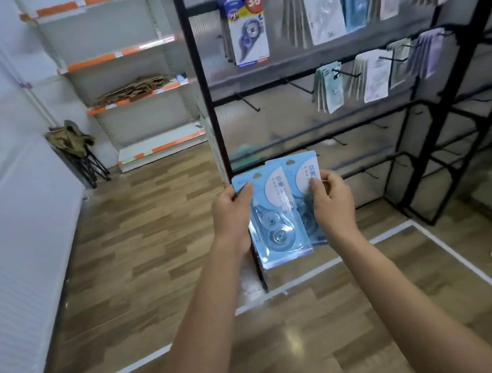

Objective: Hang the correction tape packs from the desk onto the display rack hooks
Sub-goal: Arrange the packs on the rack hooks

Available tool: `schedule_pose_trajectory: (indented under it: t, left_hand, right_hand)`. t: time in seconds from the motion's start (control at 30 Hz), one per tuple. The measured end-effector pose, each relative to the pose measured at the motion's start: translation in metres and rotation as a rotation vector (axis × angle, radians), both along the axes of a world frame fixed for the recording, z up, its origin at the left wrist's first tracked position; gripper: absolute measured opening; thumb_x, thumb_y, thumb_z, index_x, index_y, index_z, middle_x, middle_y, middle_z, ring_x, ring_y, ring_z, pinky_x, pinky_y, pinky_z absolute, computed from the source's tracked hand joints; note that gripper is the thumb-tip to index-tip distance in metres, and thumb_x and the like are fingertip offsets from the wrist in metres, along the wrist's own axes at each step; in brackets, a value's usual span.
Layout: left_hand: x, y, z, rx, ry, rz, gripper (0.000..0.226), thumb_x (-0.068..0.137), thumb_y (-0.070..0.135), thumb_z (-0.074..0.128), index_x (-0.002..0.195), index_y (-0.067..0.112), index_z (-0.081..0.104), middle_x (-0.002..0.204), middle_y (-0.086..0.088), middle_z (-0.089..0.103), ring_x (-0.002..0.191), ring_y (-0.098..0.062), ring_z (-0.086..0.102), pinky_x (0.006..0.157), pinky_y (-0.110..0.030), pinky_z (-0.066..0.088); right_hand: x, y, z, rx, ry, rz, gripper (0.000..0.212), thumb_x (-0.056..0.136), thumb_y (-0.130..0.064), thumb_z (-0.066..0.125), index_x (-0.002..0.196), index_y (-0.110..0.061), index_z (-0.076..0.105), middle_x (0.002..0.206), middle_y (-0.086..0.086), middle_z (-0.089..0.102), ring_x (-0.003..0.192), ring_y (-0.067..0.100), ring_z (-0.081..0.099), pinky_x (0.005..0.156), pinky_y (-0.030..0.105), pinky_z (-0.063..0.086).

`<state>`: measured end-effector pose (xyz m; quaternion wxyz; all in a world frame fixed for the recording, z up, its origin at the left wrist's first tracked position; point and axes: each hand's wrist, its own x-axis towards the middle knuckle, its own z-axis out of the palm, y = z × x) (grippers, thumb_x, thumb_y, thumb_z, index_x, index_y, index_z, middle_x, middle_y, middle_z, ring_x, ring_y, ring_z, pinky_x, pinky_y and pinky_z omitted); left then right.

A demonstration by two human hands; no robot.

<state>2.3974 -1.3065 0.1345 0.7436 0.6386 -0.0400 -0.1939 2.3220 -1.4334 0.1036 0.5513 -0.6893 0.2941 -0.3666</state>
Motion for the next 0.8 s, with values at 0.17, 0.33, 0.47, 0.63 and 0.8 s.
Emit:
schedule_pose_trajectory:
  t: [0.17,0.33,0.47,0.63,0.8]
  left_hand:
    - [0.04,-0.077,0.021,-0.053,-0.049,-0.081,0.01,0.095,0.013,0.057,0.09,0.013,0.066,0.096,-0.012,0.073,0.089,-0.032,0.069,0.08,-0.048,0.058]
    - [0.083,-0.152,0.043,-0.063,-0.113,-0.151,0.01,0.095,0.016,0.058,0.091,0.012,0.065,0.083,-0.007,0.074,0.072,-0.023,0.071,0.061,-0.038,0.06]
    - [0.105,-0.201,0.053,-0.077,-0.172,-0.163,0.011,0.095,0.016,0.058,0.088,0.015,0.066,0.071,0.003,0.074,0.062,-0.014,0.071,0.049,-0.024,0.053]
    - [0.121,-0.262,0.062,-0.057,-0.187,-0.193,0.012,0.096,0.018,0.057,0.095,0.01,0.066,0.082,-0.008,0.075,0.071,-0.025,0.072,0.057,-0.037,0.059]
    - [0.125,-0.335,0.064,-0.068,-0.189,-0.156,0.017,0.096,0.015,0.056,0.104,0.003,0.064,0.096,-0.018,0.072,0.087,-0.039,0.07,0.076,-0.055,0.057]
  right_hand:
    - [0.031,-0.07,0.021,-0.036,-0.058,-0.066,0.011,0.096,-0.014,0.047,0.091,-0.02,0.055,0.08,-0.015,0.059,0.077,0.012,0.056,0.073,0.03,0.045]
    - [0.065,-0.143,0.046,-0.103,-0.104,-0.111,0.01,0.095,-0.012,0.048,0.101,-0.016,0.056,0.09,-0.003,0.062,0.085,0.016,0.057,0.075,0.03,0.044]
    - [0.083,-0.191,0.055,-0.107,-0.144,-0.135,0.016,0.095,-0.011,0.046,0.106,-0.022,0.049,0.093,-0.008,0.061,0.085,0.01,0.057,0.072,0.022,0.043]
    - [0.1,-0.255,0.056,-0.175,-0.207,-0.111,0.046,0.096,-0.006,0.04,0.134,-0.033,0.04,0.082,-0.012,0.056,0.064,-0.007,0.052,0.061,0.005,0.041]
    - [0.11,-0.33,0.057,-0.254,-0.182,-0.035,0.051,0.098,-0.003,0.036,0.13,-0.041,0.046,0.095,-0.001,0.053,0.077,0.003,0.047,0.078,0.021,0.04]
